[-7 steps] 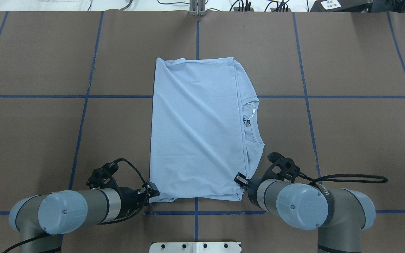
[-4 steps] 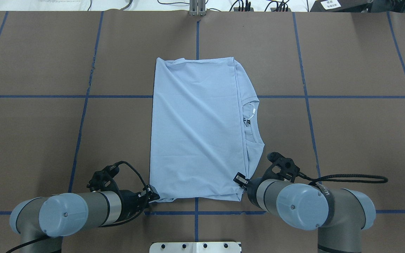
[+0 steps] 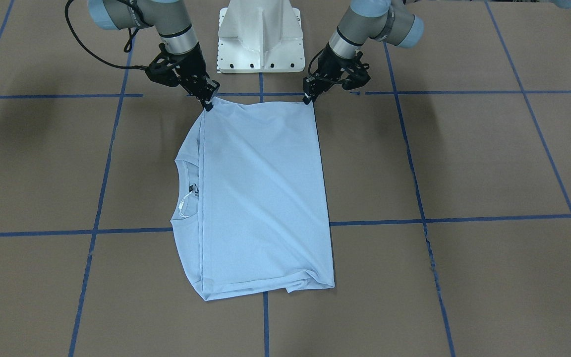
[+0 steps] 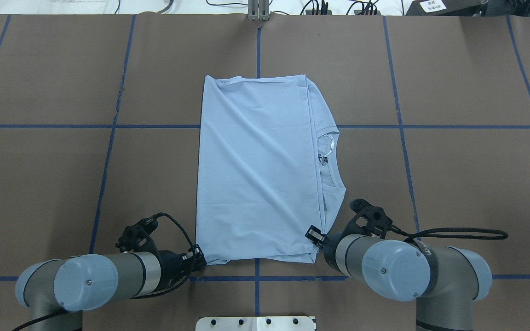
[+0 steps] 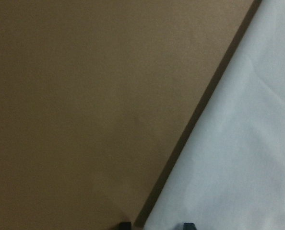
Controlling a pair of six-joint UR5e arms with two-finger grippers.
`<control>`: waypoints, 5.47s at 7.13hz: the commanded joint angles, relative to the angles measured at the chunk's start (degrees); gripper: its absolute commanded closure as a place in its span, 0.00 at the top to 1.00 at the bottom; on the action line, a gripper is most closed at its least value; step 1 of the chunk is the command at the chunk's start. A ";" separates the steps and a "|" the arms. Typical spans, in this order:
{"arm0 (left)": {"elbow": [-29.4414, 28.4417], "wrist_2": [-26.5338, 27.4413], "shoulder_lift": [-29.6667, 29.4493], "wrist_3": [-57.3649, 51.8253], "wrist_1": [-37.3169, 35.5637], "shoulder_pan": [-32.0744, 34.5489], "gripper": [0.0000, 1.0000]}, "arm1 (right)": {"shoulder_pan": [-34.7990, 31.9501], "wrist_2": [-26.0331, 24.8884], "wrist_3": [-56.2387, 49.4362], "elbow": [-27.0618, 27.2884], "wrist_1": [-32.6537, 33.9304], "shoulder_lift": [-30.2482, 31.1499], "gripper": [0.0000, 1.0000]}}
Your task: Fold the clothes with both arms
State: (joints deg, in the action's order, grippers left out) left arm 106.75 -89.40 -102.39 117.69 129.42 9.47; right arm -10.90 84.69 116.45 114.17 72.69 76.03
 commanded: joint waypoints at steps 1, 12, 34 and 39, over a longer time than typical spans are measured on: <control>0.74 -0.07 -0.27 0.00 -0.14 0.03 0.00 | 0.00 0.12 0.00 0.00 0.00 0.00 0.00; 17.83 -0.68 -8.25 -12.51 -26.32 14.56 0.00 | -16.29 7.54 -0.26 -3.01 0.35 -12.16 0.00; -22.02 -26.79 -13.01 -44.21 7.86 47.31 1.00 | -26.29 20.37 -24.96 -47.14 -14.94 -33.10 0.00; -21.76 -26.70 -11.88 -42.55 7.95 47.22 1.00 | -37.06 25.94 -33.99 -62.30 -16.61 -39.99 0.00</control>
State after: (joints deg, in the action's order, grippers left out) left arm 84.87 -116.07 -115.05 74.11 137.31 56.77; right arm -44.31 107.84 85.04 54.24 56.32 37.30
